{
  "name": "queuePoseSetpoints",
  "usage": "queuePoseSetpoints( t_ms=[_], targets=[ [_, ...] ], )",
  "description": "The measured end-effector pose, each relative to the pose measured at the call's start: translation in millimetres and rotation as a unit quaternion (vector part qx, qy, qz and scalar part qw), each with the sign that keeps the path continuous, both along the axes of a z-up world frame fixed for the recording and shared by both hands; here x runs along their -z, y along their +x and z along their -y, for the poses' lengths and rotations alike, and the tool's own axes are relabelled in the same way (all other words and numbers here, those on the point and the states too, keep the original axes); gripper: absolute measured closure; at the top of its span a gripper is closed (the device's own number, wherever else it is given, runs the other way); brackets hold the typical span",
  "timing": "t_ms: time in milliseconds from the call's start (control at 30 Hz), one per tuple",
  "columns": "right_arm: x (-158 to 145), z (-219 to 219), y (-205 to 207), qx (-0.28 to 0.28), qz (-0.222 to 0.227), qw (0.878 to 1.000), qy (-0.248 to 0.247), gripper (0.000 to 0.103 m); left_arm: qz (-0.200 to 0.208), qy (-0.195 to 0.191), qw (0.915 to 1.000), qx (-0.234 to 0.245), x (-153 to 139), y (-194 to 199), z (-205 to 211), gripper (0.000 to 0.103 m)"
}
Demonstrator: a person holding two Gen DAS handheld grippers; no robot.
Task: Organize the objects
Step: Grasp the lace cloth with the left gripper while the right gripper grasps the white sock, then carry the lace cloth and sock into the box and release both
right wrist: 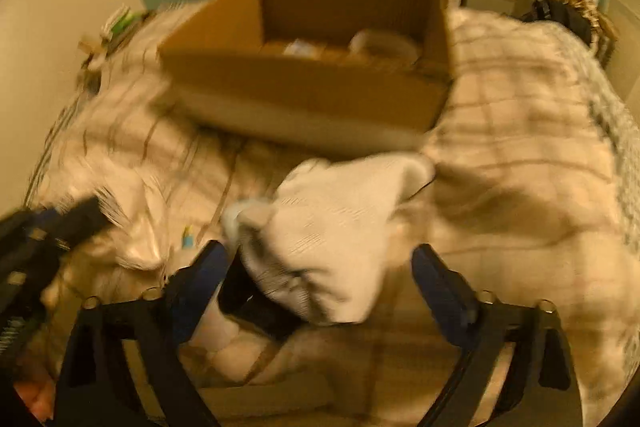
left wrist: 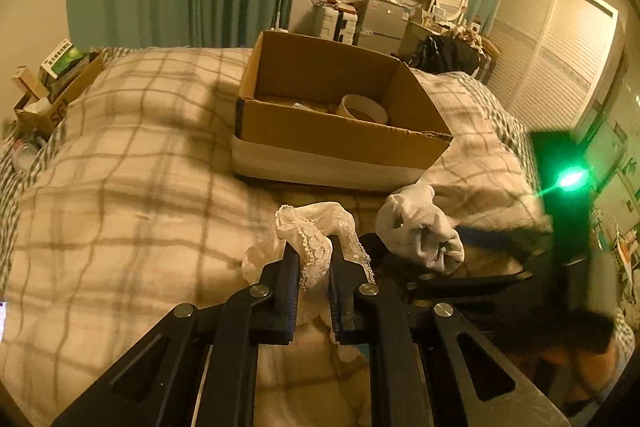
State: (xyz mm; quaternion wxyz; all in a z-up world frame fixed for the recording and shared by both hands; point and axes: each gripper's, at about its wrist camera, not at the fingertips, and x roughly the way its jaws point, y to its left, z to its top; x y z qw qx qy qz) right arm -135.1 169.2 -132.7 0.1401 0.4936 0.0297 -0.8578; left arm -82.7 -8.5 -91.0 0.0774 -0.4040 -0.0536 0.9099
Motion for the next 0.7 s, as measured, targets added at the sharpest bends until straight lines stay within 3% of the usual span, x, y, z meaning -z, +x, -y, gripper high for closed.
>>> queuePoseSetpoints(
  t_ms=[33, 167, 500, 600, 700],
  targets=[
    [5, 4, 0, -0.001, 0.006, 1.0, 0.009, 0.04, 0.0, 0.003, 1.0, -0.002, 0, 2, 1, 0.091],
    [-4, 7, 12, 0.003, -0.022, 0.999, 0.025, 0.053, 0.007, 0.005, 0.9999, -0.008, 0, 14, 5, 0.091],
    [-77, 9, 67, -0.016, -0.113, 0.993, 0.026, 0.061, -0.005, 0.009, 0.9999, -0.003, -30, 30, 5, 0.091],
    [-99, 16, 77, -0.03, -0.127, 0.991, 0.028, 0.061, -0.016, 0.012, 0.9997, 0.016, -54, 27, 1, 0.091],
    [-128, 19, 83, -0.04, -0.147, 0.988, 0.027, 0.061, -0.043, -0.009, 0.9987, 0.026, -81, 22, -4, 0.091]
  ],
)
